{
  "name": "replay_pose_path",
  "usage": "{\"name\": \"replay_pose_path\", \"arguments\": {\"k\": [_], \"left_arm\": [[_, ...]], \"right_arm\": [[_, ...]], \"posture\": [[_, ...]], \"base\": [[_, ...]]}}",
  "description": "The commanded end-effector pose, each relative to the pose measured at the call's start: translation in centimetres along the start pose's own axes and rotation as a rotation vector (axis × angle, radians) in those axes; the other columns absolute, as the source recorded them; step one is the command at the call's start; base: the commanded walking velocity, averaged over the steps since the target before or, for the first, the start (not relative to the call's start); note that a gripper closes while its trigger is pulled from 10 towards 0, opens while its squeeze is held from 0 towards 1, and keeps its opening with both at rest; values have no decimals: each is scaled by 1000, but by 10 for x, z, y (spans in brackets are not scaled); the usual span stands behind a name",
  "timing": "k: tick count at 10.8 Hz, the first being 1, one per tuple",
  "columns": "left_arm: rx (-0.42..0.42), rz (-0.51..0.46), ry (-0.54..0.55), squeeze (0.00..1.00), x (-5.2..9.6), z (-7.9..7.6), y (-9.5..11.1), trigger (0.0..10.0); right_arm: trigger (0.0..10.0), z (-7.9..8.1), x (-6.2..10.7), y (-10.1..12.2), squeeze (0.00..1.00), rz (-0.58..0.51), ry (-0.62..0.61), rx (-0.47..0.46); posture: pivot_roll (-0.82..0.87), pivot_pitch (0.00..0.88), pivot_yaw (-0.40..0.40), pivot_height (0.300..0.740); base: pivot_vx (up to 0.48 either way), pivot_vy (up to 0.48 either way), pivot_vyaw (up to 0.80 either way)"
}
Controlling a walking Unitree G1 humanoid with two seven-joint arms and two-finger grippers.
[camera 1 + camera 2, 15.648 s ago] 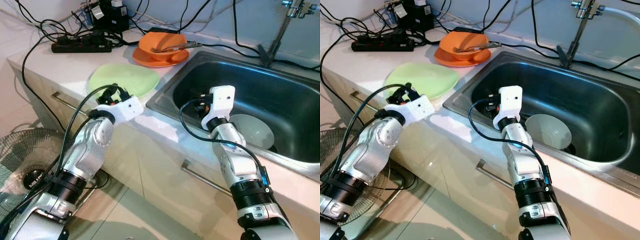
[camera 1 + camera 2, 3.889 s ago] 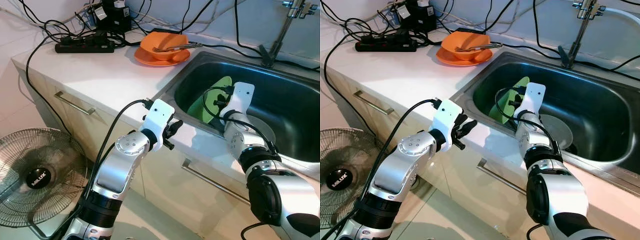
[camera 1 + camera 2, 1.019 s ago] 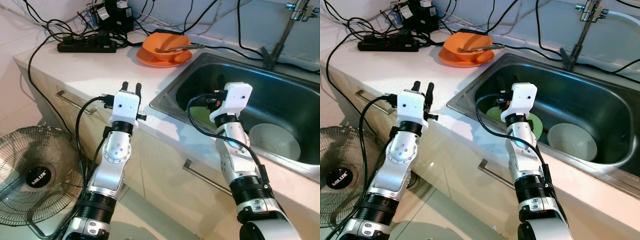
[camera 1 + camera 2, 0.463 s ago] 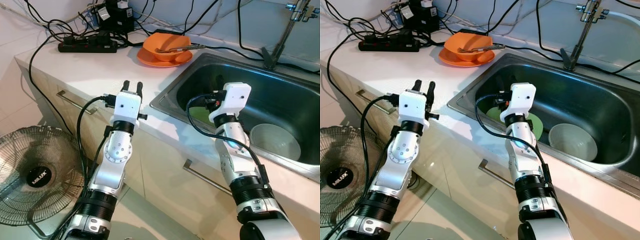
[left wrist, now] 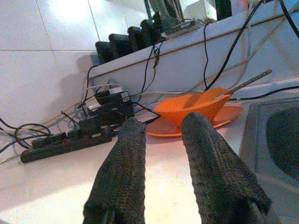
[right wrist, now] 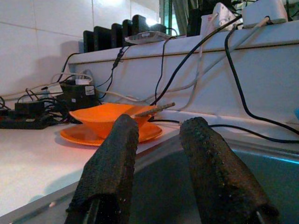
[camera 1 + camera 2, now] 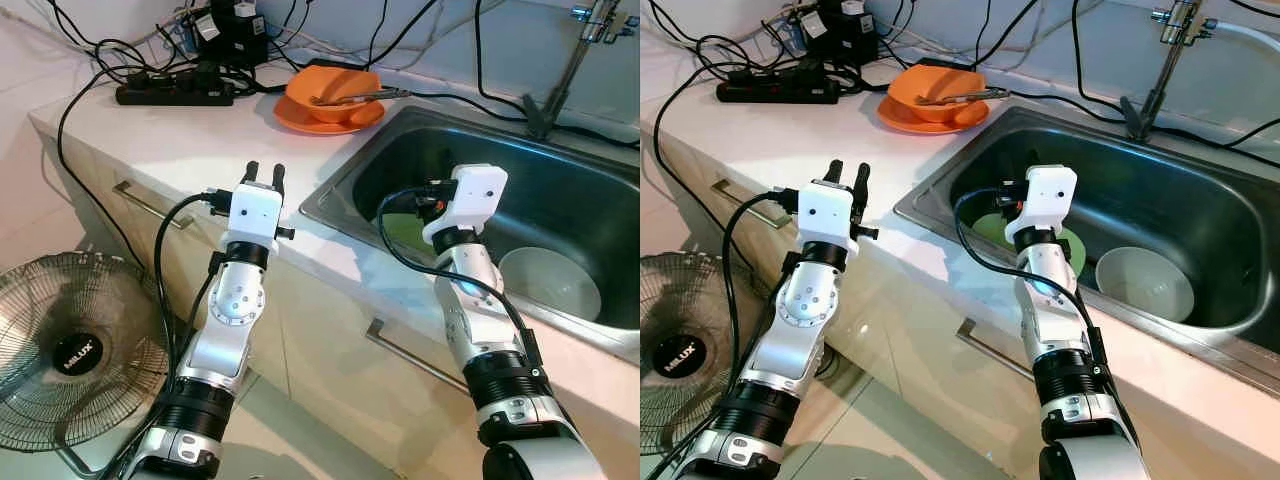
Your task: Kitchen organization
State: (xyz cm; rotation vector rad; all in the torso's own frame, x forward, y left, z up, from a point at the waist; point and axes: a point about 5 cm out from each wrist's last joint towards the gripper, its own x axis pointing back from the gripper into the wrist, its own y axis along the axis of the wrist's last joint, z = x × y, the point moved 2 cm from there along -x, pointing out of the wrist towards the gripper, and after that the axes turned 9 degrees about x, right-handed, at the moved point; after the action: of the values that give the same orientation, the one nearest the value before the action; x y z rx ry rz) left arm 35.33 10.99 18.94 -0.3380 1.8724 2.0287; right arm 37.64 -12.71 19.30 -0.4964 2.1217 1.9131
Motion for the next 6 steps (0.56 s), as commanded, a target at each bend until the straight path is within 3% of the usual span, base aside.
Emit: {"name": "replay_pose_path", "arguments": {"k": [1,3,6], "left_arm": [[-4,-17,8,0,-3,1,3,10000],[10,-70,15,0,-5,1,12,10000],[14,-55,22,0,-5,0,9,10000]], "right_arm": [[10000,-3,1,-2,0,11,-8,-1],[10000,-2,3,-4,0,21,-4,-5],[10000,-2,3,-5,0,21,-2,-12]], "posture": [[163,42,9,740],[167,45,9,740],[165,42,9,740]], "base": [[0,0,0],[0,0,0],[0,0,0]]}}
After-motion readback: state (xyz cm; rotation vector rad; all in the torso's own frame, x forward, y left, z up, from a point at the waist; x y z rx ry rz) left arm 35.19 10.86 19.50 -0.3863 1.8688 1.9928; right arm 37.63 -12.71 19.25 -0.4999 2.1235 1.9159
